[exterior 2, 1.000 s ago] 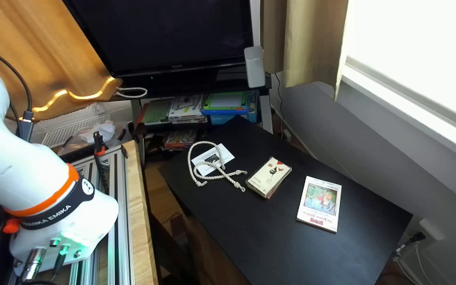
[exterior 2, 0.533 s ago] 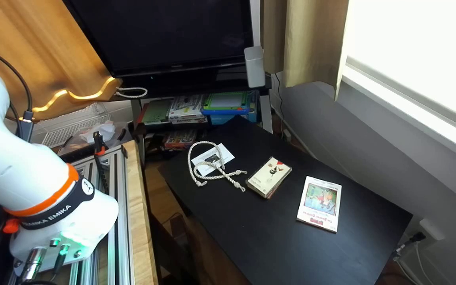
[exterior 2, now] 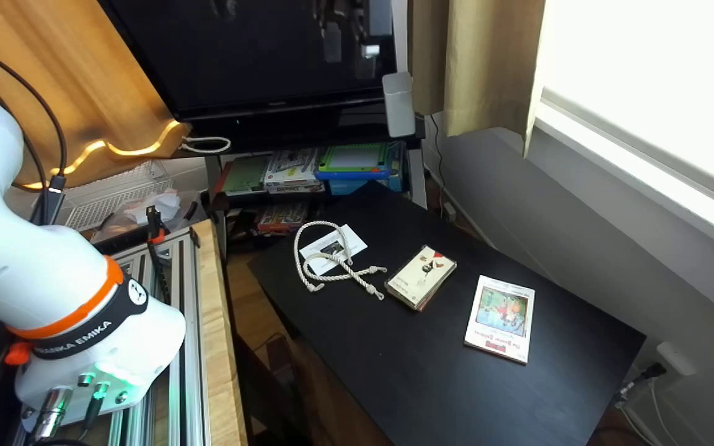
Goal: Pick up the book on the right and stack it on the books on the left
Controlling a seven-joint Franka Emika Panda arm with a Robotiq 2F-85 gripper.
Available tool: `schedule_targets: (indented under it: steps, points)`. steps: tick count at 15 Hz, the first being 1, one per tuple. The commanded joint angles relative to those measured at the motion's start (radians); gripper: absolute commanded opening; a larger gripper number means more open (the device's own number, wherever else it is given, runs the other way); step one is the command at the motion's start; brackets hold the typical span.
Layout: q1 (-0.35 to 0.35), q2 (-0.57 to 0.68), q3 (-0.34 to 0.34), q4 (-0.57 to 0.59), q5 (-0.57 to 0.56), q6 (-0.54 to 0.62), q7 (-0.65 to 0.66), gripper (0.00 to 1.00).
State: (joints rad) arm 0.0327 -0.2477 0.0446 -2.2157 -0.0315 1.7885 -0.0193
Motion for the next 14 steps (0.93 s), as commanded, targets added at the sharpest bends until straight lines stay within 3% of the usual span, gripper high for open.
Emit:
schedule_targets:
  steps: [1, 3, 4, 7, 11, 12, 14]
  points:
    - [0.002, 0.134, 0.011, -0.016, -0.080, 0.168, 0.010, 1.00]
    - [0.010, 0.221, 0.023, -0.006, -0.126, 0.224, 0.027, 1.00]
    - [0.007, 0.156, 0.009, -0.015, -0.085, 0.184, 0.004, 1.00]
    - [0.012, 0.234, 0.016, -0.006, -0.106, 0.225, 0.012, 1.00]
    - [0.012, 0.235, 0.016, 0.004, -0.107, 0.225, 0.012, 1.00]
    - [0.000, 0.285, 0.006, 0.024, -0.158, 0.241, 0.107, 1.00]
    - [-0.011, 0.365, -0.010, 0.052, -0.165, 0.254, 0.138, 1.00]
